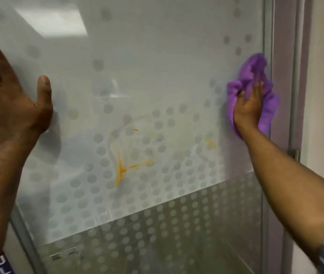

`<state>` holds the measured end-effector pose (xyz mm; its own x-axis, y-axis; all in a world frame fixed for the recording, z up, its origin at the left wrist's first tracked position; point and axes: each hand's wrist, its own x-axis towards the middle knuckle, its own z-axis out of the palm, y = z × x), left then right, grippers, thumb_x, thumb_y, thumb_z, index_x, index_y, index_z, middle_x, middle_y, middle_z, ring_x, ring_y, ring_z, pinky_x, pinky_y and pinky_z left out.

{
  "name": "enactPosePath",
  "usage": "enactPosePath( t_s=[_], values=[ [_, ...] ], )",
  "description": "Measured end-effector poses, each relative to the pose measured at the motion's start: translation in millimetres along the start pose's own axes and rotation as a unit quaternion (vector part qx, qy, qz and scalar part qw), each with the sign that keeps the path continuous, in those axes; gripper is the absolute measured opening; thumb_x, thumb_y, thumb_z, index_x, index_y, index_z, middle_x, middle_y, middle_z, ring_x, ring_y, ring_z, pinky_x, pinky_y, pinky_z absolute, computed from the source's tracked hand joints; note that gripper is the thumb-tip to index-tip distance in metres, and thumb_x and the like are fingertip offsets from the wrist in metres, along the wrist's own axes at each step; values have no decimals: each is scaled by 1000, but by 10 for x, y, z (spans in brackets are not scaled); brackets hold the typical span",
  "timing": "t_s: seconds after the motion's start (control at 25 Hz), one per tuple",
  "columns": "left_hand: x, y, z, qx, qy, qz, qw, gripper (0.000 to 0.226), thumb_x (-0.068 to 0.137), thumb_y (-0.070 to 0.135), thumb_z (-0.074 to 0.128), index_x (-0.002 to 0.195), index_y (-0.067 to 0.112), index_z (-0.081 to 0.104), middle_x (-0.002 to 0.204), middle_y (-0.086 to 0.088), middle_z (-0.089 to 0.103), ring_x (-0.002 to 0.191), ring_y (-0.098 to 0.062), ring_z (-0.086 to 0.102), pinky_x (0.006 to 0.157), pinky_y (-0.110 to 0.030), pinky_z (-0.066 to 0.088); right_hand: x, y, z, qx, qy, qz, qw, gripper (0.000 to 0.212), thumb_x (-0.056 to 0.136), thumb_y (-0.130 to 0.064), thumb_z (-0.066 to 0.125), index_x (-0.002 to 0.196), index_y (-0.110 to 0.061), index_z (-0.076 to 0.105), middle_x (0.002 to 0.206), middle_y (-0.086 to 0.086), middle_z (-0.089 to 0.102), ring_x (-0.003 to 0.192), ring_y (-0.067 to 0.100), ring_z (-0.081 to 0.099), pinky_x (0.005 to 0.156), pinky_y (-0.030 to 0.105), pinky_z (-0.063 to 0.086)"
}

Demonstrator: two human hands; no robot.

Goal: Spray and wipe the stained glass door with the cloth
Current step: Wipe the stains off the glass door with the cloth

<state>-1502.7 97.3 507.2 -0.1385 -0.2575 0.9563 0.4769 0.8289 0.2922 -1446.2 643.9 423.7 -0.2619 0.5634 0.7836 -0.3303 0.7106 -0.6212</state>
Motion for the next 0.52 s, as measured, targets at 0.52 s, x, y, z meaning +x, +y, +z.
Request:
enactPosePath(
  t_s=[0.52],
  values=[
    [-57,68,-112,151,64,103,981,82,98,65,34,161,28,-3,170,3,2,156,-16,9,125,-42,19,-1374,-1993,798,12,-130,-466,875,55,96,-27,53,145,-6,41,154,18,35,145,38,27,120,48,11]
  ],
)
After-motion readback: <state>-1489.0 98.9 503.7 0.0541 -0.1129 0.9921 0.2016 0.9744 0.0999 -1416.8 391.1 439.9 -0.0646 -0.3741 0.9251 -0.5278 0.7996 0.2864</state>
